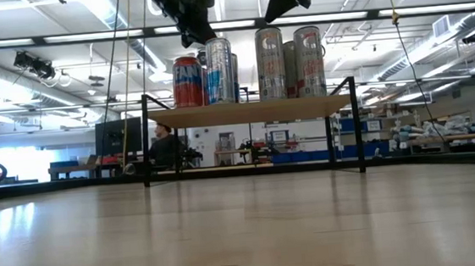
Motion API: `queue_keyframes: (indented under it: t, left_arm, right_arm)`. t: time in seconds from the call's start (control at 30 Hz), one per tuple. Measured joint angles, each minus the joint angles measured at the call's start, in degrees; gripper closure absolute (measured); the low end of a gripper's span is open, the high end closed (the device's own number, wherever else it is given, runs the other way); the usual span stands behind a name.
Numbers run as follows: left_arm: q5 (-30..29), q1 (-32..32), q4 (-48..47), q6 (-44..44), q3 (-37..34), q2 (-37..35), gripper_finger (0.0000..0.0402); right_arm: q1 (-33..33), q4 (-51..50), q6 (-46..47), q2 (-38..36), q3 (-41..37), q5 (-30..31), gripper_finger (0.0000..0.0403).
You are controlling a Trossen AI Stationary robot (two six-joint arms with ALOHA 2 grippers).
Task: Place canned beverage on shelf
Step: Adjust the soda cans on the shelf
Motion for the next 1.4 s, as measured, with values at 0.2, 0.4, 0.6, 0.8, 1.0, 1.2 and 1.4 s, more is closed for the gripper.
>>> queue_keyframes:
  t: [0.2, 0.4, 0.6, 0.8, 1.0, 1.2, 1.4]
  left_arm:
    - [0.0, -0.2, 0.0, 0.0, 0.0, -0.1, 0.0393]
    - [-0.1, -0.7, -1.7, 0.0, 3.3, -0.1, 0.0393]
    - [0.0, -1.3, -5.6, 0.8, 7.6, -0.1, 0.0393]
    - [1.4, -2.5, -8.9, 0.9, 7.9, -0.1, 0.0393]
    - [1.5, -4.3, -8.9, 1.0, 7.8, 1.1, 0.0393]
    - [-0.1, -4.7, -9.6, 1.0, 7.9, 2.4, 0.0393]
    - [-0.3, -4.3, -9.5, 1.0, 7.9, 2.6, 0.0393]
  right_arm:
    - [0.0, 0.0, 0.0, 0.0, 0.0, 0.0, 0.0364]
    - [0.0, 0.0, 0.0, 0.0, 0.0, 0.0, 0.0363]
    - [0.0, -0.6, 0.0, 0.0, 0.0, 0.0, 0.0363]
    - [0.0, -1.1, 0.0, 0.0, 0.0, 0.0, 0.0364]
    - [0.0, -1.1, 0.0, 0.0, 0.0, 0.0, 0.0363]
    - [0.0, -1.3, 0.0, 0.0, 0.0, 0.0, 0.0364]
    - [0.0, -1.3, 0.0, 0.0, 0.0, 0.0, 0.0363]
